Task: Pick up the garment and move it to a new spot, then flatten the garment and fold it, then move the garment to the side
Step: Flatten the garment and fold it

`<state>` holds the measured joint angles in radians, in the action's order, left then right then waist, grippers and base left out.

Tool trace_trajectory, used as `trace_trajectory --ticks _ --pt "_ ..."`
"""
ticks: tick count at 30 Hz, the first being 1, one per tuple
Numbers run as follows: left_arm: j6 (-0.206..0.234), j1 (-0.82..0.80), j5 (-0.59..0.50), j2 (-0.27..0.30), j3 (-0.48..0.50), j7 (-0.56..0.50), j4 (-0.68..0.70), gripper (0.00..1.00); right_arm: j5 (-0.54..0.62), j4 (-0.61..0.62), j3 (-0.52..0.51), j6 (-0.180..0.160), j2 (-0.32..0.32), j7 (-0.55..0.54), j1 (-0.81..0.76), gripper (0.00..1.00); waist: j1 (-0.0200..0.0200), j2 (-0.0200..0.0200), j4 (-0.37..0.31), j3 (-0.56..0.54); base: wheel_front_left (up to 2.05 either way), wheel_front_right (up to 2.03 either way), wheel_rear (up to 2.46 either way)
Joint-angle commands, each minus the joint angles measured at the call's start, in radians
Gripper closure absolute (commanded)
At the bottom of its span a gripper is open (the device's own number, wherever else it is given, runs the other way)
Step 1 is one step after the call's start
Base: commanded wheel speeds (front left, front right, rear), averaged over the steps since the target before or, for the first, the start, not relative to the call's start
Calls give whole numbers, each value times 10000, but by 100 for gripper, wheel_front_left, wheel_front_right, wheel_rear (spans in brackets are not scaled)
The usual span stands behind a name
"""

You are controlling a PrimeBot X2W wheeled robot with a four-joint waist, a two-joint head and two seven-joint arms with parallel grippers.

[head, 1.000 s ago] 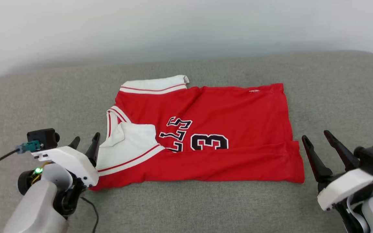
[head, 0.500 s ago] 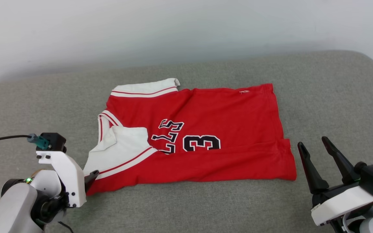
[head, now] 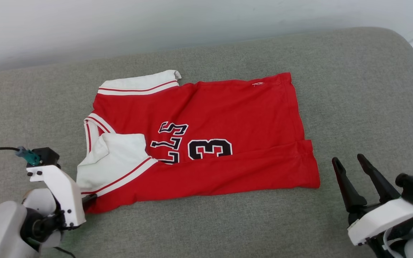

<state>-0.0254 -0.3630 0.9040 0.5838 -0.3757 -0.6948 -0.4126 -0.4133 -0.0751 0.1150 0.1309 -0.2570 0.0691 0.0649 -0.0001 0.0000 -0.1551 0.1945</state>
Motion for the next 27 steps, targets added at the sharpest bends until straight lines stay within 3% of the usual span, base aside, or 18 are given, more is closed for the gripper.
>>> trace_trajectory --ticks 1,9,13,27 --pt "-50 402 110 -715 -365 -7 -233 100 -354 -135 -84 -4 -182 -487 228 0 1 0 4 -45 0 0 0" --pt "157 78 -196 -490 145 1194 351 100 -1518 -915 -171 -4 -1129 -4347 1019 0 1 0 299 -254 0 0 0" --pt "288 -188 -343 -599 148 1481 969 100 -2008 -1384 -73 -4 -1308 -6265 1607 0 1 0 662 -93 0 0 0" --pt "548 -589 -652 -1071 -142 1794 2103 100 -2408 -3559 577 -4 -894 -7679 3112 0 1 0 1507 639 0 0 0"
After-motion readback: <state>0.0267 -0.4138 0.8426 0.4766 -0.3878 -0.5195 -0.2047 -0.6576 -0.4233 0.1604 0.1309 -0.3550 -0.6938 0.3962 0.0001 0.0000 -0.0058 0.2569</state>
